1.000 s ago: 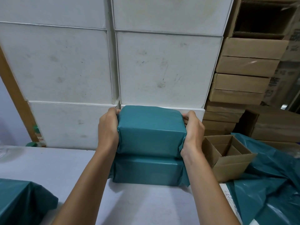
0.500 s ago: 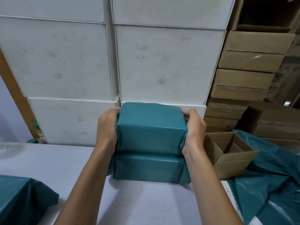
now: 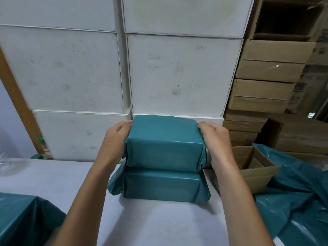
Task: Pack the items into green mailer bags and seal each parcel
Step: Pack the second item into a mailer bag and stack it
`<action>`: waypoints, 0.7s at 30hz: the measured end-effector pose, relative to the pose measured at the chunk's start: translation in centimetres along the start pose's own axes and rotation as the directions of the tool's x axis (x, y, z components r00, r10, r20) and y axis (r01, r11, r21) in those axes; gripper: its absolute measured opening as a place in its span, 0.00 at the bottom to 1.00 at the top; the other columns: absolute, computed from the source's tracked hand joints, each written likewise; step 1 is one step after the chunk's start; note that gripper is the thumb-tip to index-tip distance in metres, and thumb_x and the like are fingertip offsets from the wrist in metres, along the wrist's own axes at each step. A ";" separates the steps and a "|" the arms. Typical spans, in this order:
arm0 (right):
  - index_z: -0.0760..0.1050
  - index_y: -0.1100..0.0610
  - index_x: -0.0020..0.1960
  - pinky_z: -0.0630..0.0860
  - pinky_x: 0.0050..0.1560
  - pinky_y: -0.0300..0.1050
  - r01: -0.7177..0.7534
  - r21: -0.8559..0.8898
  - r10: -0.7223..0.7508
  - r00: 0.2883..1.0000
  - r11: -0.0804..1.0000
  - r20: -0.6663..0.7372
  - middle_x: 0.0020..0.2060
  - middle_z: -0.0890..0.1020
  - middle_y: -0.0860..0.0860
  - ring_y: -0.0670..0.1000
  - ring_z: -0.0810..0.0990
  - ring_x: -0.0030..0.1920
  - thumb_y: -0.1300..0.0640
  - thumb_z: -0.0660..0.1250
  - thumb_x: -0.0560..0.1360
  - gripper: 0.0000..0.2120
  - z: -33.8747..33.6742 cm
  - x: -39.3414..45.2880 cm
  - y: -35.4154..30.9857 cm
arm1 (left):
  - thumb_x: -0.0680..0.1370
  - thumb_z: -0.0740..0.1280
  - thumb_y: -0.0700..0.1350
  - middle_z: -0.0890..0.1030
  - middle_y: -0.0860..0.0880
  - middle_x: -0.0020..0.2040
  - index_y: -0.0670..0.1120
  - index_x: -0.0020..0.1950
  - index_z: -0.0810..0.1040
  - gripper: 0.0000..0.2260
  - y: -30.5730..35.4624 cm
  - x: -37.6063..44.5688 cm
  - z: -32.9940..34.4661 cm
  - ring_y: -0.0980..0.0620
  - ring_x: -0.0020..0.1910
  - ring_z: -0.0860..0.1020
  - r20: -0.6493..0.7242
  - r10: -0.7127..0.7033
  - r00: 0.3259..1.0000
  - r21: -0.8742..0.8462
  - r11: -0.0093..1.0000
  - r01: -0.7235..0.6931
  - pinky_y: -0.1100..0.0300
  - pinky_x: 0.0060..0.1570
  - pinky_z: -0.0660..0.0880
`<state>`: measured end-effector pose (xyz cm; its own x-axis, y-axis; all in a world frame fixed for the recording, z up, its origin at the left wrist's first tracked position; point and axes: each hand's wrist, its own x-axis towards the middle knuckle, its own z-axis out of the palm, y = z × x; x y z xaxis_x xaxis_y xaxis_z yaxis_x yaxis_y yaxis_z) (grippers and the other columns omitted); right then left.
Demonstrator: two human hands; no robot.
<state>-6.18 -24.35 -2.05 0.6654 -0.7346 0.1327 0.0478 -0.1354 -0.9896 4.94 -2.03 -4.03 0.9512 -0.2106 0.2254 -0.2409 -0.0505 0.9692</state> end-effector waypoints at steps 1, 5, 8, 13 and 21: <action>0.80 0.59 0.37 0.70 0.41 0.48 0.011 -0.050 -0.010 1.000 0.999 0.018 0.34 0.78 0.52 0.51 0.74 0.39 0.55 0.67 0.77 0.11 -0.3 0.1 -0.2 | 0.86 0.61 0.47 0.84 0.60 0.38 0.51 0.55 0.87 0.14 0.2 -0.1 -0.1 0.61 0.35 0.78 0.006 -0.011 1.000 0.001 1.000 0.011 0.60 0.35 0.70; 0.86 0.55 0.45 0.75 0.48 0.47 0.096 -0.220 -0.099 0.995 0.971 -0.003 0.41 0.86 0.48 0.51 0.81 0.47 0.55 0.65 0.80 0.11 -0.8 0.1 -1.0 | 0.85 0.60 0.47 0.86 0.56 0.49 0.56 0.61 0.84 0.14 1.5 -0.3 -0.7 0.57 0.43 0.81 0.023 -0.050 0.998 0.041 0.998 0.049 0.57 0.37 0.73; 0.83 0.49 0.53 0.72 0.55 0.46 0.195 -0.345 -0.220 0.975 0.918 -0.032 0.48 0.82 0.40 0.48 0.79 0.56 0.54 0.62 0.84 0.10 -1.2 -1.2 -2.5 | 0.81 0.60 0.52 0.84 0.56 0.62 0.57 0.64 0.82 0.16 2.7 -0.9 -1.3 0.54 0.64 0.80 -0.067 -0.005 0.998 0.032 0.999 0.007 0.50 0.66 0.76; 0.84 0.47 0.54 0.77 0.56 0.42 0.375 -0.109 -0.381 0.924 0.921 -0.034 0.50 0.87 0.42 0.43 0.83 0.55 0.58 0.64 0.83 0.11 -1.2 -6.1 -5.8 | 0.84 0.60 0.47 0.84 0.59 0.62 0.54 0.66 0.83 0.15 7.0 -5.7 -1.3 0.63 0.65 0.79 -0.221 0.192 0.956 -0.037 0.978 -0.205 0.62 0.67 0.73; 0.85 0.53 0.52 0.82 0.58 0.48 0.103 -0.018 -0.083 0.885 0.995 0.459 0.48 0.89 0.47 0.46 0.86 0.52 0.55 0.64 0.84 0.11 2.7 -16.0 -3.5 | 0.84 0.64 0.36 0.88 0.55 0.49 0.49 0.53 0.87 0.13 7.0 -14.1 0.1 0.61 0.50 0.85 -0.027 0.145 0.989 -0.123 0.981 -0.147 0.72 0.45 0.77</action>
<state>-15.00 -10.37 -0.91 0.9265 -0.3335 0.1742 0.1023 -0.2223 -0.9696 -10.21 0.54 -0.44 0.9111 -0.1896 0.3659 -0.3524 0.1017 0.9303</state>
